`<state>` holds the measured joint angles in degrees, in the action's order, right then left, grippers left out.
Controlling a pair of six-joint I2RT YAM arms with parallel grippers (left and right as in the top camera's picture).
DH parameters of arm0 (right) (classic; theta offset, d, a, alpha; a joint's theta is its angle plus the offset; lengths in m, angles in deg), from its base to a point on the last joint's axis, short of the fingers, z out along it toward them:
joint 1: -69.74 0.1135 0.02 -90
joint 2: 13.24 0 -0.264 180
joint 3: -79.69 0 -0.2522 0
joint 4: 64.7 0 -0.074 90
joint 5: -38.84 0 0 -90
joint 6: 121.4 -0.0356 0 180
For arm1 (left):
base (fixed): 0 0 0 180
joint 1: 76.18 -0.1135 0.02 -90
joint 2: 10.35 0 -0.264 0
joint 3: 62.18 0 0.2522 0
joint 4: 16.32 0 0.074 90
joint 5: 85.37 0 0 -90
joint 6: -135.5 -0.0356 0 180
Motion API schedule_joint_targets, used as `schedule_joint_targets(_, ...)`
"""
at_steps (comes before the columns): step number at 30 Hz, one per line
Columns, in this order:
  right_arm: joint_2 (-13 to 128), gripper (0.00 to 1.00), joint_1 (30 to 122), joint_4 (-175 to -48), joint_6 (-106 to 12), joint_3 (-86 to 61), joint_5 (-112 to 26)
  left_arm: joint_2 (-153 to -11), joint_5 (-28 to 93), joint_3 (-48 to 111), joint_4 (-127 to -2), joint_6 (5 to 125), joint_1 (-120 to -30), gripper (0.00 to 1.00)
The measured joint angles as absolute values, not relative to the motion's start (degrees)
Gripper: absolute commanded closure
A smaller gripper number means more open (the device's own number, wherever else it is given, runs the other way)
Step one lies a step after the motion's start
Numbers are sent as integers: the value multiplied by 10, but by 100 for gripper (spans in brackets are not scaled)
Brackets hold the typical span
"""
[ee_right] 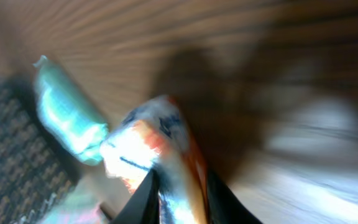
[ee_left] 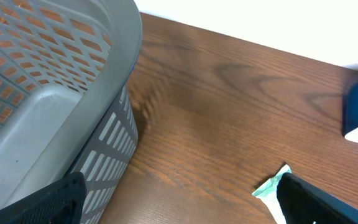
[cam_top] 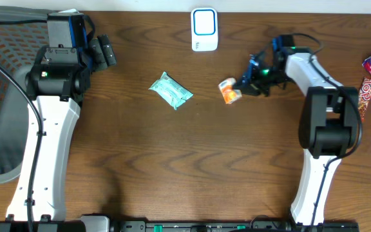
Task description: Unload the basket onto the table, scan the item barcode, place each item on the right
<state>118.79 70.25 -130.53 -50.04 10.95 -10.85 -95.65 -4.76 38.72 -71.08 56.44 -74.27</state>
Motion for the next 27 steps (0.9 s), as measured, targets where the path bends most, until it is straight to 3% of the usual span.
schedule_joint_targets(5, 1166, 41, 686, -1333, -496, 109, -193, -957, -48, 387, -711, 564, -743, 2)
schedule_joint_targets(10, 1127, 32, 692, -1332, -487, 110, -223, -957, -48, 387, -711, 564, -743, 2)
schedule_joint_targets(20, 1114, 36, 749, -1331, -487, 111, -245, -957, -48, 387, -711, 564, -743, 2)
schedule_joint_targets(27, 1116, 45, 774, -1332, -500, 111, -283, -957, -48, 387, -711, 564, -743, 2)
